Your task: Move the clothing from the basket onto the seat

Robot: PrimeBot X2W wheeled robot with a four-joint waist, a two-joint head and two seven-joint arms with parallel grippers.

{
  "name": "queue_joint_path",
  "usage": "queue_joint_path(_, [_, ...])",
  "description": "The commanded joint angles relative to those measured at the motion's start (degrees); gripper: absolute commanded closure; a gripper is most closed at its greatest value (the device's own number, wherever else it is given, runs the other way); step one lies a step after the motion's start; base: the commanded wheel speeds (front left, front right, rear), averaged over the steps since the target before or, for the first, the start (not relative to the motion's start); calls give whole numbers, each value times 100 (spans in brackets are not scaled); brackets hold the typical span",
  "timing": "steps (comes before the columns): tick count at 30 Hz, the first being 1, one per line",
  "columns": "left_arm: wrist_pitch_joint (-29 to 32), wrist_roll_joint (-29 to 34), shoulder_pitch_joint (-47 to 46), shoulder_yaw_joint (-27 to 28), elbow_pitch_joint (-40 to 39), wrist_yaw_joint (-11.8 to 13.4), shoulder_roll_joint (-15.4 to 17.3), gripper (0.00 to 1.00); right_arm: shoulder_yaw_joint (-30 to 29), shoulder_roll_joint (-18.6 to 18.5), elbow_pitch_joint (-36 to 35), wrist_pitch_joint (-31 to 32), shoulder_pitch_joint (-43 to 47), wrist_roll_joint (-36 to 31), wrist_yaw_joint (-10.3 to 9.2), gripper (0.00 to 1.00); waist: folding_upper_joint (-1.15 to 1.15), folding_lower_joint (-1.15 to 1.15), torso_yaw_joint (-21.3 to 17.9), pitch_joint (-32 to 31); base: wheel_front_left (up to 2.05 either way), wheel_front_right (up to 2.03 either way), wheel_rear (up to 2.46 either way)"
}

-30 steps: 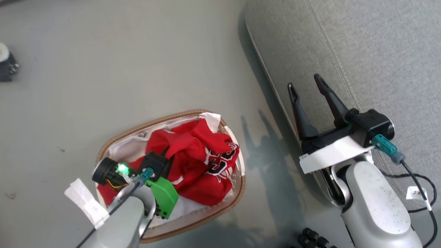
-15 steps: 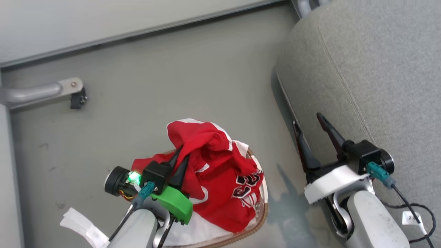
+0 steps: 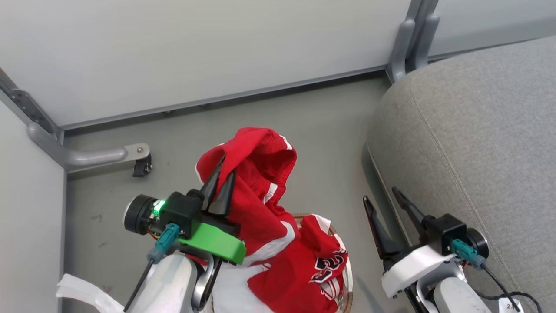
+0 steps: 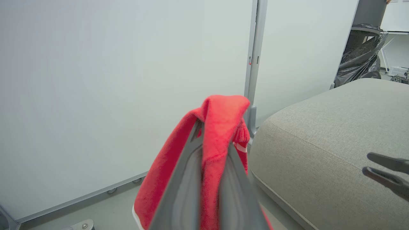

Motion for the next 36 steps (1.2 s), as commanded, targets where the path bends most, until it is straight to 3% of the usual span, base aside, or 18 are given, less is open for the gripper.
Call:
queue_joint_path(1, [-21,-23,7,44,-88,-20,0,100,22,-26,37,-28,106,17,-4,0,0,1,91,-219,0,0,0])
queue_joint_path(9, [-21,-91,-111,90,-226,-22,-24,100,399,-38,105,-28,193,34,-4,0,0,1,68,-346,0,0,0])
queue_joint_path(17, [-21,-188,-173,-87,-254,-23,-24,100,1964,-357,127,-28,-174,359,-4,0,0,1,172,-302,0,0,0])
queue_joint_path(22, [-21,-230,-284,-315,-238,-24,-22,100,2575,-452,361,-28,-720,476,-4,0,0,1,325,-205,0,0,0])
queue_joint_path(32, [-21,-437,-467,-806,-239,-23,-23,100,3172,-190,1127,-27,-1592,607,-4,0,0,1,767,-98,0,0,0])
queue_joint_path(33, [-21,-461,-482,-836,-247,-23,-22,100,3218,-161,1251,-27,-1626,665,-5,63,0,1,805,-90,0,0,0])
queue_joint_path(34, [-21,-481,-488,-880,-254,-23,-22,100,3238,-144,1337,-28,-1655,708,-5,86,0,1,837,-81,0,0,0])
queue_joint_path(35, [-21,-518,-490,-917,-262,-24,-23,100,3280,-119,1412,-27,-1699,748,-5,100,0,1,867,-63,0,0,0])
queue_joint_path(36, [-21,-530,-493,-937,-266,-24,-23,100,3277,-98,1443,-27,-1718,784,-5,100,0,1,888,-45,0,0,0])
